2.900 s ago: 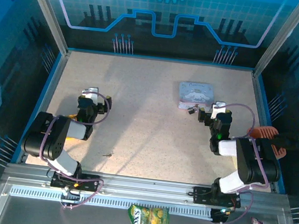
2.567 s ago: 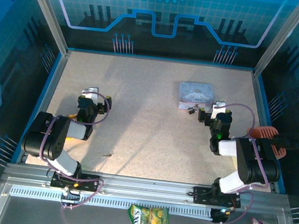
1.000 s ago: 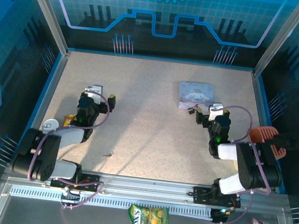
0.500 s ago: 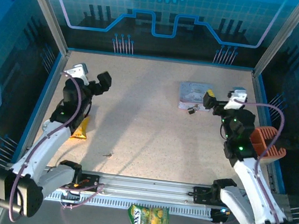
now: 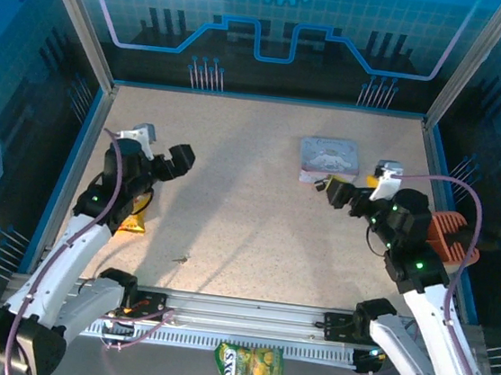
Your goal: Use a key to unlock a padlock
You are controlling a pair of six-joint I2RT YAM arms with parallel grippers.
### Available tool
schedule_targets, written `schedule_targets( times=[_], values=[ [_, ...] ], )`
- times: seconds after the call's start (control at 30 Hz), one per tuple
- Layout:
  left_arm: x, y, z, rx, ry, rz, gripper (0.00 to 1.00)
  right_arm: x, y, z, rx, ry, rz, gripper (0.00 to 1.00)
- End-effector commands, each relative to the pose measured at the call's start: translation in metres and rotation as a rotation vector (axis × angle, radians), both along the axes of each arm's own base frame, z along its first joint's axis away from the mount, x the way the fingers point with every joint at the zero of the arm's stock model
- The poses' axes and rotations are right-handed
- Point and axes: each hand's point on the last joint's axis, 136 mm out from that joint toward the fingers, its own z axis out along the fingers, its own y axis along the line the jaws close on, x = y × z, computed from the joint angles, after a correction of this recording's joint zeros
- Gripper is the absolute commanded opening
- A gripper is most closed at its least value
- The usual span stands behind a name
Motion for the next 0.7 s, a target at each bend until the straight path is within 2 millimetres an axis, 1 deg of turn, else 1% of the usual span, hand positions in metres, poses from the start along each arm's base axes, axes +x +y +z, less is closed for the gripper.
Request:
schedule_targets(
  times=[0.0,0.1,0.23,0.3,0.33,0.37,0.5,0.57,0.67],
  values=[
    [-0.018,-0.013,-0.004,0.065,0.085,-0.074,0.99,-0.013,0.027,-0.01,-0.034,0.095,0.062,1.0],
    [-0.028,-0.007,-0.008,0.101,0.12,-0.056,0.99,-0.022,0.067,-0.028,-0.074,0.167,0.16,1.0],
    [-0.042,0.017,-0.011,0.158,0.128,0.042,0.99,-0.04,0.126,-0.062,-0.161,0.247,0.288,0.99],
    [-0.049,0.029,-0.012,0.178,0.114,0.098,0.99,-0.049,0.148,-0.085,-0.204,0.307,0.332,0.97],
    [-0.053,0.036,-0.012,0.182,0.106,0.133,0.99,-0.053,0.163,-0.085,-0.211,0.316,0.361,0.96],
    [-0.057,0.043,-0.013,0.187,0.1,0.169,0.99,-0.058,0.175,-0.092,-0.229,0.328,0.386,0.95],
    [-0.074,0.069,-0.006,0.182,0.037,0.312,0.99,-0.079,0.219,-0.121,-0.308,0.37,0.49,0.92],
    [-0.082,0.083,0.001,0.161,-0.028,0.391,0.99,-0.093,0.248,-0.142,-0.364,0.404,0.569,0.89],
    [-0.089,0.093,0.006,0.117,-0.115,0.455,0.99,-0.112,0.284,-0.166,-0.448,0.431,0.677,0.85]
  ],
)
